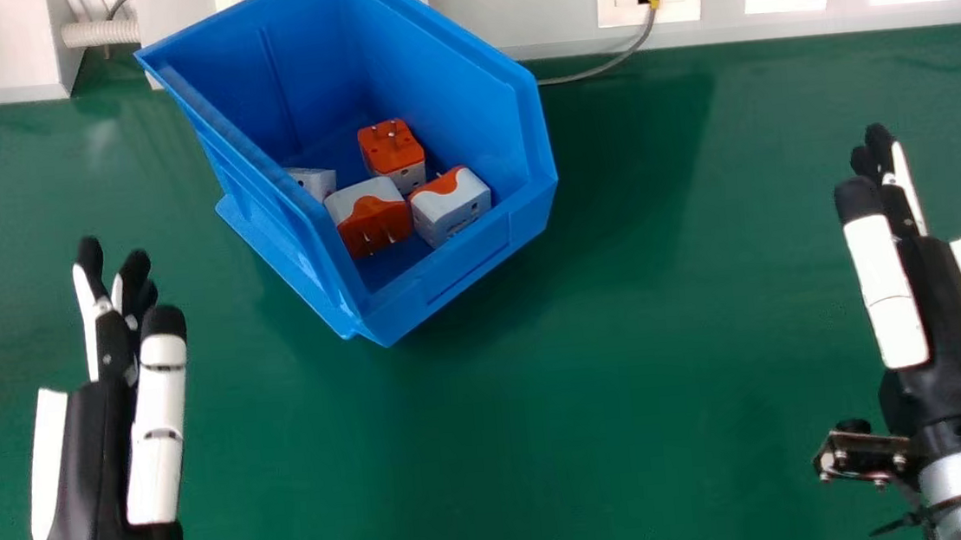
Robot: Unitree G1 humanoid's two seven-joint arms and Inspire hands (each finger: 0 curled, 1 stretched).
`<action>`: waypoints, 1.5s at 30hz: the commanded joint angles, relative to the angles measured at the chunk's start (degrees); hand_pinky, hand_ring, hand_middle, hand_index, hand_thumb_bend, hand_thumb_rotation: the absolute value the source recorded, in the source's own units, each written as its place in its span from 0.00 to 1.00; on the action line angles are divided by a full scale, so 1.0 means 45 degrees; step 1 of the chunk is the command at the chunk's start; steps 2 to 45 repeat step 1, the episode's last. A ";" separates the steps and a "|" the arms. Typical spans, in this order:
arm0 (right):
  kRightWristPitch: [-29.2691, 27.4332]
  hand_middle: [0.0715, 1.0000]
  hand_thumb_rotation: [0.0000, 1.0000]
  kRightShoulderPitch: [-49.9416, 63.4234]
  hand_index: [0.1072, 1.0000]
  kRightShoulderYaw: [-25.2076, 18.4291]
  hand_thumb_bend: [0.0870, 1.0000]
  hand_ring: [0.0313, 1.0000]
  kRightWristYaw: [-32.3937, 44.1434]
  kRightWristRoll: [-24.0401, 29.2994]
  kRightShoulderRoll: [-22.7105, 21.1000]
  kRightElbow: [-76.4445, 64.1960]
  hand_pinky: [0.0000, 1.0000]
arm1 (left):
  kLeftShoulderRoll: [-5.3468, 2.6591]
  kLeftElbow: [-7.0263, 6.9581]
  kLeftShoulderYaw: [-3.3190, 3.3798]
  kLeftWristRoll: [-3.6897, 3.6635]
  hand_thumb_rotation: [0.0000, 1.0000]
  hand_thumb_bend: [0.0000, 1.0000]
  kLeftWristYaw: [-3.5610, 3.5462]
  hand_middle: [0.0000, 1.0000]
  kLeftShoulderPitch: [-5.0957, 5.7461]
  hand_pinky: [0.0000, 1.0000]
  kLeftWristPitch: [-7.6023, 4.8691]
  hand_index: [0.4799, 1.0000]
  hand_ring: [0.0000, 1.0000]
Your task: Pick all objects and put in blue box
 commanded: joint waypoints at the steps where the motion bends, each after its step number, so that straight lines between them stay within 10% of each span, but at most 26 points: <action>1: -0.0325 1.00 1.00 0.0099 1.00 -0.0233 0.49 1.00 0.0135 0.0237 0.0009 -0.0231 1.00 | 0.0044 -0.0001 0.0123 -0.0414 1.00 0.31 -0.0182 1.00 -0.0248 1.00 -0.0095 1.00 1.00; 45: -0.0325 1.00 1.00 0.0099 1.00 -0.0233 0.49 1.00 0.0135 0.0237 0.0009 -0.0231 1.00 | 0.0044 -0.0001 0.0123 -0.0414 1.00 0.31 -0.0182 1.00 -0.0248 1.00 -0.0095 1.00 1.00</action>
